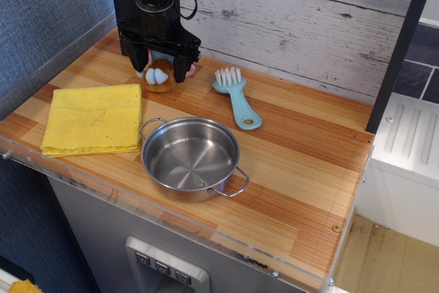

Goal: Put the mouse behind the towel

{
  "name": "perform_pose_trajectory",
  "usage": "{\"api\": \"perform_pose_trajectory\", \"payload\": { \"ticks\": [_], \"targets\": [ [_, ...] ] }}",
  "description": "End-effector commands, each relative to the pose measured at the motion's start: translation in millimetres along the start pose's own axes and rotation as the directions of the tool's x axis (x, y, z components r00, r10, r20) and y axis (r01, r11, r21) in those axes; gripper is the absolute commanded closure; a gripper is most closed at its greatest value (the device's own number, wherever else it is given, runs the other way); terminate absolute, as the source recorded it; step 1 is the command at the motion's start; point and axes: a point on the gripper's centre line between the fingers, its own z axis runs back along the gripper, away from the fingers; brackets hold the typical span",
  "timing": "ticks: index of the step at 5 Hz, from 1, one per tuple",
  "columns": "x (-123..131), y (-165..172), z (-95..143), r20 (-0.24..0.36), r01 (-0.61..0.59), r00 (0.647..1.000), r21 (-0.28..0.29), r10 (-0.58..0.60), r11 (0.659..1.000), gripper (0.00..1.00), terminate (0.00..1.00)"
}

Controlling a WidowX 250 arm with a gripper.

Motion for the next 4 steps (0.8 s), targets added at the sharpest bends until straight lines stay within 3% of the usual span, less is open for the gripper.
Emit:
{"api": "perform_pose_trajectory", "payload": {
  "ticks": [1,4],
  "targets": [
    [13,16,32,0.100,-0.016,0.995,0.007,0.015,1.000,0.00,0.00],
    [11,8,106,0.210,0.026,0.977,-0.010,-0.023,1.000,0.00,0.00]
  ]
}}
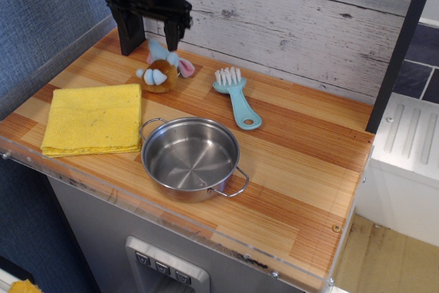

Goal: Put the mouse behind the towel

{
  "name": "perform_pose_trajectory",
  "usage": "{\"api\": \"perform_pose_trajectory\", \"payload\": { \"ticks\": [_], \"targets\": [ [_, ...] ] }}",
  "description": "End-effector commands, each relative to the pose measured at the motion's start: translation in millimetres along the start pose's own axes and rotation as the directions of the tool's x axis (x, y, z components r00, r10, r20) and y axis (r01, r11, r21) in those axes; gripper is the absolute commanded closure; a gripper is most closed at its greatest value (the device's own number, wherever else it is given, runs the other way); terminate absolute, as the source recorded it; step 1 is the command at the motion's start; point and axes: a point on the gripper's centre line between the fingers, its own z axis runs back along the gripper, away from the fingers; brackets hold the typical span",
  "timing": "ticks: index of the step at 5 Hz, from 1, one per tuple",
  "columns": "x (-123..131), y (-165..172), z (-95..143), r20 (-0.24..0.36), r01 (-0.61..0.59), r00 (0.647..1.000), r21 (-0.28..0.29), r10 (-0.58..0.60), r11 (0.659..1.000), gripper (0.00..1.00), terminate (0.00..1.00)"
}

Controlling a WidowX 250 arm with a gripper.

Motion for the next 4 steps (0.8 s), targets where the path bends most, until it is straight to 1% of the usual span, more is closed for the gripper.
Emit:
{"api": "perform_pose_trajectory", "payload": {
  "ticks": [1,2,4],
  "targets": [
    [10,-7,74,0.138,0.014,0.990,-0.011,-0.013,1.000,0.00,0.00],
    [9,-12,98,0.196,0.034,0.980,-0.026,-0.028,0.999,0.00,0.00],
    [9,-12,98,0.196,0.034,0.980,-0.026,-0.028,0.999,0.00,0.00]
  ]
}}
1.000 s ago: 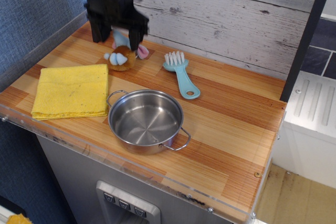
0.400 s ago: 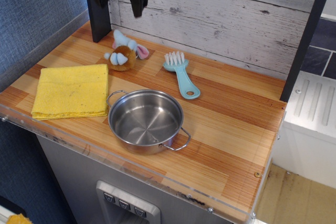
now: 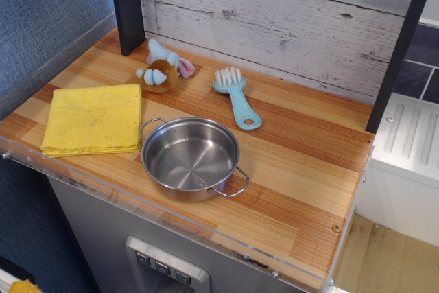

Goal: Put the mouse behind the towel

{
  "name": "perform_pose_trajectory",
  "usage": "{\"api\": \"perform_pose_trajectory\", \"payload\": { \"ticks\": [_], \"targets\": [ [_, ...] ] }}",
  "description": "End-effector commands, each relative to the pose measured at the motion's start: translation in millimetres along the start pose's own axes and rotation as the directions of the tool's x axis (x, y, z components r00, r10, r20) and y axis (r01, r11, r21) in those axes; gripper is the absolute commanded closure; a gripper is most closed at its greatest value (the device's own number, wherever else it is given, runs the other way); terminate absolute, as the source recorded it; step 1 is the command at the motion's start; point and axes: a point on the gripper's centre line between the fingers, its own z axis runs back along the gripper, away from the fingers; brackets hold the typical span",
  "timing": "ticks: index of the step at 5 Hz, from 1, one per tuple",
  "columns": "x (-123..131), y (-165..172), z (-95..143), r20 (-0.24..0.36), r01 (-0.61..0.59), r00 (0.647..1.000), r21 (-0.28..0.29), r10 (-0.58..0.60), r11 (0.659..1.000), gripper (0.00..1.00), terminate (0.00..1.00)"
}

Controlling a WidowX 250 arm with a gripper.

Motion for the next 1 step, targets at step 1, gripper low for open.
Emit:
{"api": "perform_pose_trajectory", "payload": {
  "ticks": [1],
  "targets": [
    [3.2,4.2,18.6,0.043,0.003,0.999,0.006,-0.003,1.000,0.00,1.00]
  ]
}}
